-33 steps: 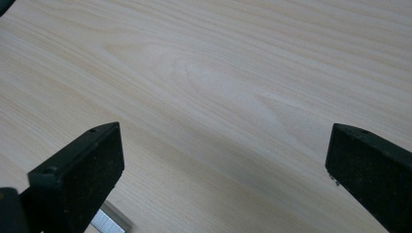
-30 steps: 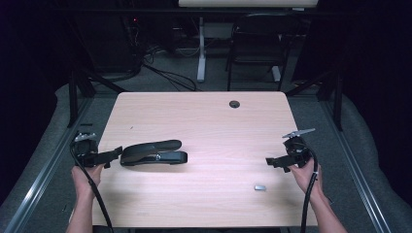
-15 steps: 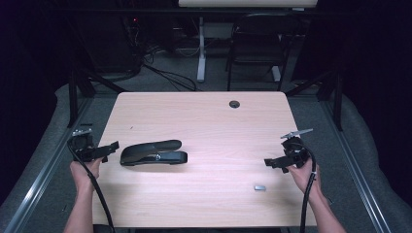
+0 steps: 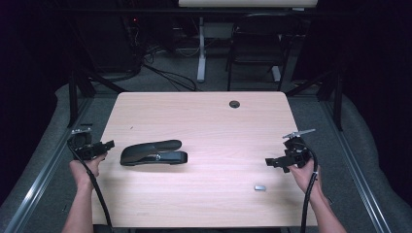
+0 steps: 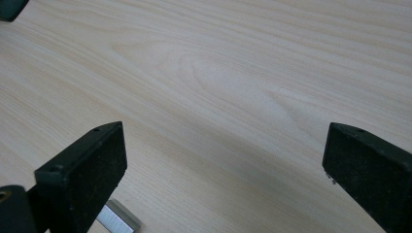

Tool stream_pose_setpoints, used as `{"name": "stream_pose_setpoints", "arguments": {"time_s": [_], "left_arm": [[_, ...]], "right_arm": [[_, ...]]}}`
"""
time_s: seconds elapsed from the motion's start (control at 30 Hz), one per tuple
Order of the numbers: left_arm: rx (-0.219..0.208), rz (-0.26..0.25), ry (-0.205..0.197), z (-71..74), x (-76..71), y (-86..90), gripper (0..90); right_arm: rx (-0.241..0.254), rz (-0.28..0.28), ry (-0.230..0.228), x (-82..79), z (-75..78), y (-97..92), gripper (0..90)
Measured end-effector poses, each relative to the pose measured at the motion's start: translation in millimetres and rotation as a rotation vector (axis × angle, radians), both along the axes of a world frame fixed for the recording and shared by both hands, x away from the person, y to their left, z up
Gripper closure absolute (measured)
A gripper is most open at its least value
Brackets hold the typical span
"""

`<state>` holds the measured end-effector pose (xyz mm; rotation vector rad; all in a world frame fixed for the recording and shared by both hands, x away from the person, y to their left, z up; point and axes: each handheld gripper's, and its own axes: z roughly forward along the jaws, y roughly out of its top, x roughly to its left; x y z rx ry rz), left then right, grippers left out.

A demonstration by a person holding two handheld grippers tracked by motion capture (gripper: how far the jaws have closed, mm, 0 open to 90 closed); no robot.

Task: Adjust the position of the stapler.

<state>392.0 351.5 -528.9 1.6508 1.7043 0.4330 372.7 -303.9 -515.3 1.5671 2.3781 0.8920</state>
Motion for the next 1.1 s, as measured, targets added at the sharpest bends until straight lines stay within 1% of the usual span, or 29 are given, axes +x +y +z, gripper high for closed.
{"name": "stream_pose_setpoints", "arguments": {"time_s": [0.03, 0.07, 0.1, 0.13, 0.17, 0.2, 0.23, 0.27, 0.3, 0.33, 0.4, 0.47, 0.5, 0.53, 0.57, 0.6, 0.63, 0.73, 0.77, 0.8, 0.83, 0.93, 1.0, 1.07, 1.1], "left_arm": [[-0.007, -0.011, 0.010, -2.2, 1.0, -1.6, 57.1], [-0.010, -0.018, 0.025, -4.7, 2.4, -3.3, 57.1], [-0.002, -0.032, 0.043, -8.7, 5.3, -7.2, 61.8], [-0.002, -0.032, 0.043, -8.7, 5.3, -7.2, 64.4], [0.016, -0.057, 0.076, -10.9, 8.7, -9.2, 67.2], [0.012, -0.056, 0.077, -13.0, 10.4, -10.8, 70.1], [-0.006, -0.056, 0.080, -15.3, 11.8, -11.5, 73.4], [-0.006, -0.056, 0.080, -15.3, 11.8, -11.5, 76.8], [-0.011, -0.066, 0.114, -18.4, 14.4, -11.7, 79.4], [-0.011, -0.066, 0.114, -18.4, 14.4, -11.7, 81.8], [-0.019, -0.085, 0.136, -23.2, 17.9, -10.6, 85.8], [-0.023, -0.090, 0.135, -24.9, 18.8, -10.9, 88.6], [-0.027, -0.100, 0.136, -26.3, 19.3, -11.2, 88.6], [-0.033, -0.109, 0.146, -26.7, 19.4, -12.5, 90.0], [-0.024, -0.132, 0.163, -27.7, 20.1, -14.4, 90.0], [-0.024, -0.132, 0.163, -27.7, 20.1, -14.4, 90.0], [-0.006, -0.140, 0.159, -27.5, 20.2, -16.5, 90.0], [0.005, -0.144, 0.165, -26.7, 20.0, -17.6, 90.0], [0.007, -0.144, 0.166, -26.5, 20.0, -17.9, 90.0], [0.007, -0.144, 0.166, -26.5, 20.0, -17.9, 90.0], [0.002, -0.147, 0.165, -26.7, 19.9, -17.1, 90.0], [0.003, -0.147, 0.165, -26.7, 19.7, -17.1, 90.0], [0.005, -0.143, 0.157, -26.5, 19.2, -18.3, 90.0], [0.008, -0.145, 0.155, -26.3, 19.0, -18.5, 90.0], [0.004, -0.152, 0.159, -26.0, 18.7, -18.4, 90.0]], "right_arm": [[-0.004, 0.007, -0.002, -0.1, 0.4, 0.6, 2.1], [-0.004, 0.007, -0.002, -0.1, 0.4, 0.6, 2.1], [0.001, 0.015, 0.000, 0.1, 0.1, 1.3, 2.2], [0.001, 0.015, 0.000, 0.1, 0.1, 1.3, 2.2], [0.000, 0.012, 0.002, 0.2, -0.5, 1.7, 2.2], [0.000, 0.014, 0.002, 0.4, -0.6, 1.6, 2.2], [0.000, 0.014, 0.003, 0.4, -0.4, 1.6, 2.4], [0.000, 0.014, 0.003, 0.4, -0.4, 1.6, 2.4], [0.000, 0.016, 0.005, 0.6, -0.3, 1.4, 2.5], [0.000, 0.018, 0.007, 0.8, -0.3, 1.2, 2.5], [0.000, 0.014, 0.009, 0.8, -0.4, 1.3, 2.5], [0.002, 0.016, 0.010, 0.9, -0.5, 1.4, 2.5], [0.006, 0.021, 0.010, 0.8, -0.5, 1.7, 2.5], [0.006, 0.025, 0.013, 0.6, 0.2, 2.1, 2.5], [0.005, 0.031, 0.008, 0.0, 1.3, 3.2, 2.5], [0.005, 0.031, 0.008, 0.0, 1.3, 3.2, 2.5], [0.003, 0.039, 0.008, -0.3, 1.9, 3.9, 2.5], [-0.009, 0.036, 0.005, -0.3, 3.7, 2.7, 2.7], [0.003, 0.031, 0.005, -0.4, 4.7, 1.2, 2.8], [0.003, 0.031, 0.005, -0.4, 4.7, 1.2, 2.8], [0.012, 0.020, 0.006, -0.4, 5.7, -0.5, 3.1], [0.015, 0.027, 0.011, 0.0, 4.7, -0.5, 3.2], [0.013, 0.042, 0.016, 0.5, 3.8, 1.2, 3.2], [0.013, 0.041, 0.013, 0.4, 3.8, 2.3, 3.7], [0.004, 0.048, 0.012, 0.9, 4.1, 3.4, 4.9]]}}
